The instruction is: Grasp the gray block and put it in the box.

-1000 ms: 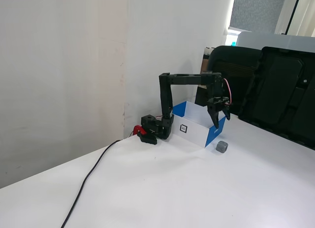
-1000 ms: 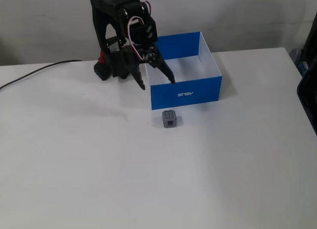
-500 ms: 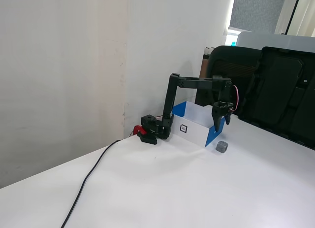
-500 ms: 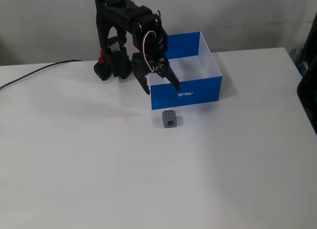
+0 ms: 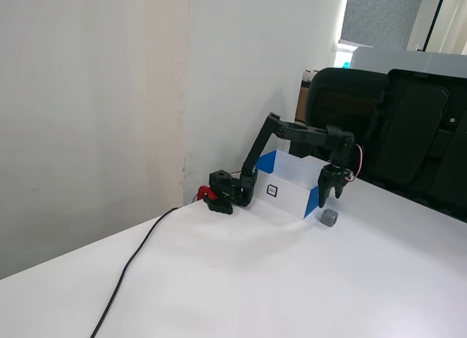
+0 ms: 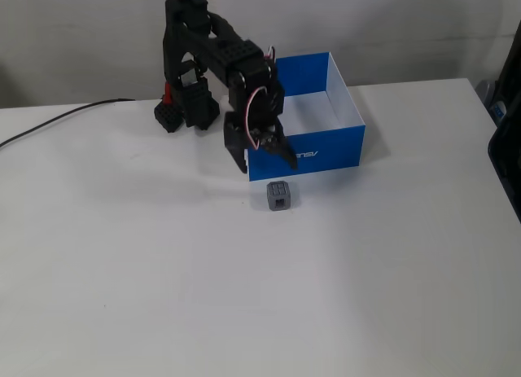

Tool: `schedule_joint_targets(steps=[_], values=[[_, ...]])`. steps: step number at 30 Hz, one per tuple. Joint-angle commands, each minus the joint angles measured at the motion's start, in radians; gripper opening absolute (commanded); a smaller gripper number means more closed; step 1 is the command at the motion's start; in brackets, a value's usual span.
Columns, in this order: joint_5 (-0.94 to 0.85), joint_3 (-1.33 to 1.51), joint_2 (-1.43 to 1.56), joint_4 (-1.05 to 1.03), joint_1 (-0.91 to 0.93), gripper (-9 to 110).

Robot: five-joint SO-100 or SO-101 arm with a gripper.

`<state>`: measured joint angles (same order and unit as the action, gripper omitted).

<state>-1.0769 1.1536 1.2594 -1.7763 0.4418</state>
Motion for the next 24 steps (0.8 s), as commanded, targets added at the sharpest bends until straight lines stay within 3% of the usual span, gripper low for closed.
schedule_joint_targets(steps=[1,24], values=[[0.006,-0.078,-0.008,-0.021,-0.003,40],[0.005,-0.106,-0.156,0.038,0.025,42]])
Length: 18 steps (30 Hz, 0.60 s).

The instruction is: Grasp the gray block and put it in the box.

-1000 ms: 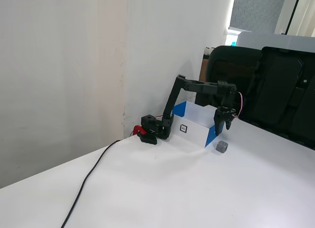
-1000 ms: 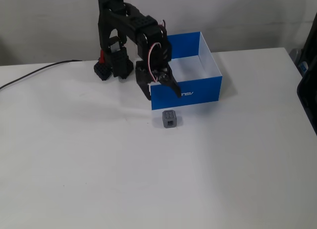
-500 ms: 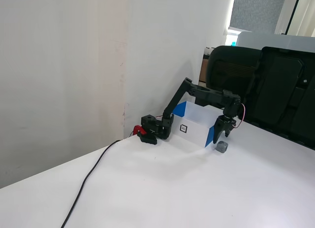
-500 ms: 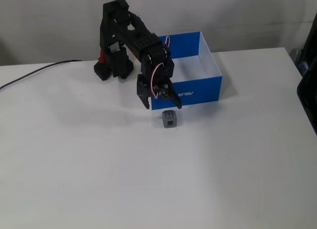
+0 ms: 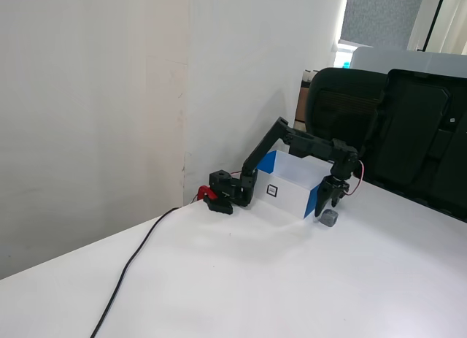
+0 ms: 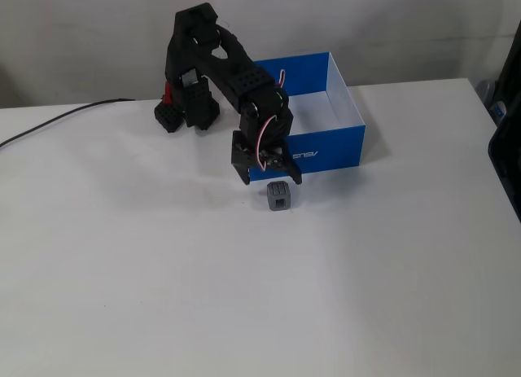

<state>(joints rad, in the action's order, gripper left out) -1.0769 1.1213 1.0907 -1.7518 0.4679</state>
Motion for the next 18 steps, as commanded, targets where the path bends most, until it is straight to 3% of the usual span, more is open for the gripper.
schedule_joint_targets(steps=[1,18], values=[[0.005,-0.074,0.006,0.018,-0.005,42],[-0.006,-0.043,-0.04,0.037,-0.032,32]])
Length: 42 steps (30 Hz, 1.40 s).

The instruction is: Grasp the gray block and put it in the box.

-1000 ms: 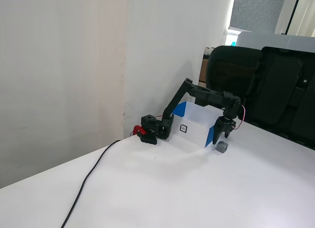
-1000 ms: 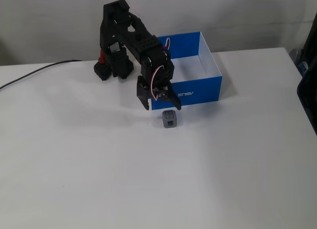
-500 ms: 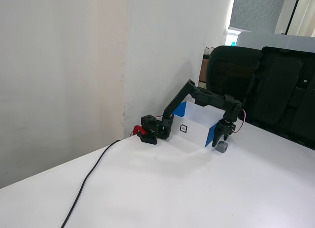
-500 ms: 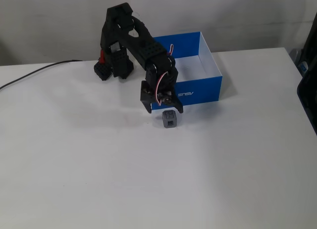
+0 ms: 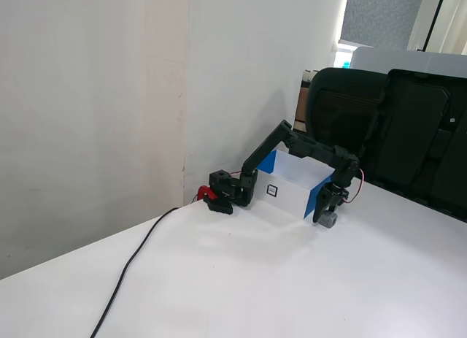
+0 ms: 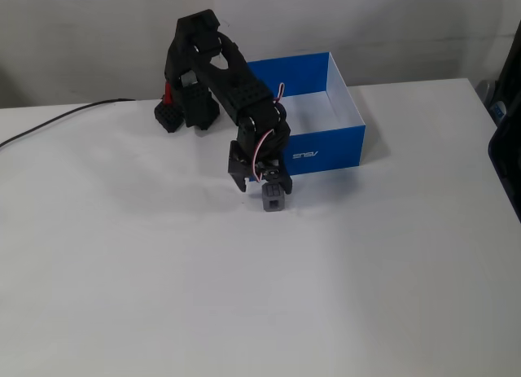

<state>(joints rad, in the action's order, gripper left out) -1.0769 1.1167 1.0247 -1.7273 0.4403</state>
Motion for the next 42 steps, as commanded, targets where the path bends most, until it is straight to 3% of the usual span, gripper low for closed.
schedule_joint_targets(steps=[1,10,22,42], values=[[-0.006,-0.034,0.026,0.014,-0.006,29],[0.008,-0.023,0.029,0.026,-0.021,0],[0.026,0.005,0.117,0.021,-0.049,0],[0.179,-0.044,0.514,-0.109,-0.057,0]])
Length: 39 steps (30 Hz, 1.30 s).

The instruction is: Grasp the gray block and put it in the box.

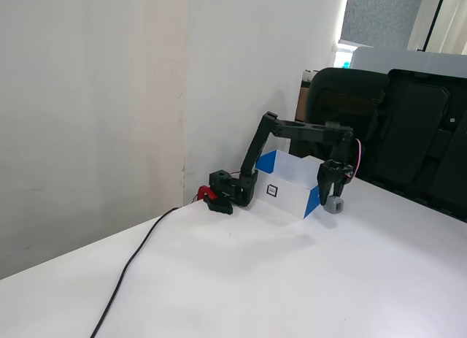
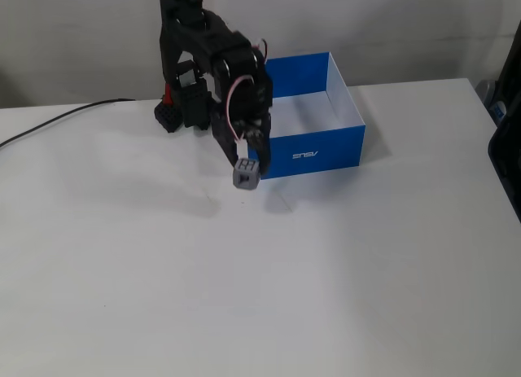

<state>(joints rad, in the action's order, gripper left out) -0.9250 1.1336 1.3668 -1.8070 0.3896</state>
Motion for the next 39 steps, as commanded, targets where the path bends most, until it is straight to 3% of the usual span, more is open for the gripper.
schedule_joint_targets(steps=[1,11,39], values=[[0.034,-0.06,0.19,-0.034,-0.003,0],[0.072,-0.017,0.337,-0.069,0.106,0],[0.201,0.327,0.541,-0.078,0.699,0]])
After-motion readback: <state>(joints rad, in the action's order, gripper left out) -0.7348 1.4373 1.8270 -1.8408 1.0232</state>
